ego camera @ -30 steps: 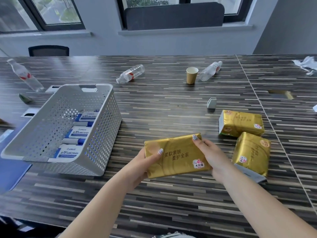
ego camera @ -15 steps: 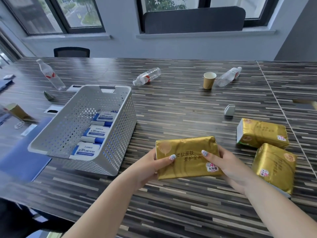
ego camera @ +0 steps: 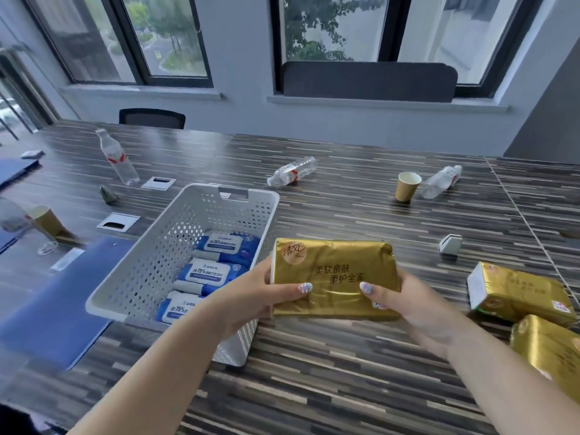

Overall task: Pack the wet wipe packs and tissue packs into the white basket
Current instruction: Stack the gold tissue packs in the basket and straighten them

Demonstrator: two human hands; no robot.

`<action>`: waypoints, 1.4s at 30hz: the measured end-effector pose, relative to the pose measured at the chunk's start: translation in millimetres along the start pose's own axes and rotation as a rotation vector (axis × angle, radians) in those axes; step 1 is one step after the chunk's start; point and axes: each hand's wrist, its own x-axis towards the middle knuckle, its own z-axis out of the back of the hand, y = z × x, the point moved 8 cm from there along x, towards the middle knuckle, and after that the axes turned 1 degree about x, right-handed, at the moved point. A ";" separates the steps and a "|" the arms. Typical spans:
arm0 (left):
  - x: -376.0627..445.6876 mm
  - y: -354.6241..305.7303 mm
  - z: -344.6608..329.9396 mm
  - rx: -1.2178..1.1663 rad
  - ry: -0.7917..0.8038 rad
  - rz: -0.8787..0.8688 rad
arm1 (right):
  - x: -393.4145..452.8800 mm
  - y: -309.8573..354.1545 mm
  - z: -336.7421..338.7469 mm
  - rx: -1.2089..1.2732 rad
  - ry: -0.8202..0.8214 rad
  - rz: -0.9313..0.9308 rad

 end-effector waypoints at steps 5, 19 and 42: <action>-11.9 16.6 84.4 -0.192 -0.202 0.041 | 52.7 17.5 -61.7 0.128 -0.004 -0.046; 23.3 73.1 227.2 -0.867 -0.499 0.125 | 203.7 2.3 -203.7 0.298 -0.226 -0.268; 123.1 149.9 269.6 -0.842 -0.670 0.427 | 306.1 -75.1 -203.9 0.333 -0.384 -0.381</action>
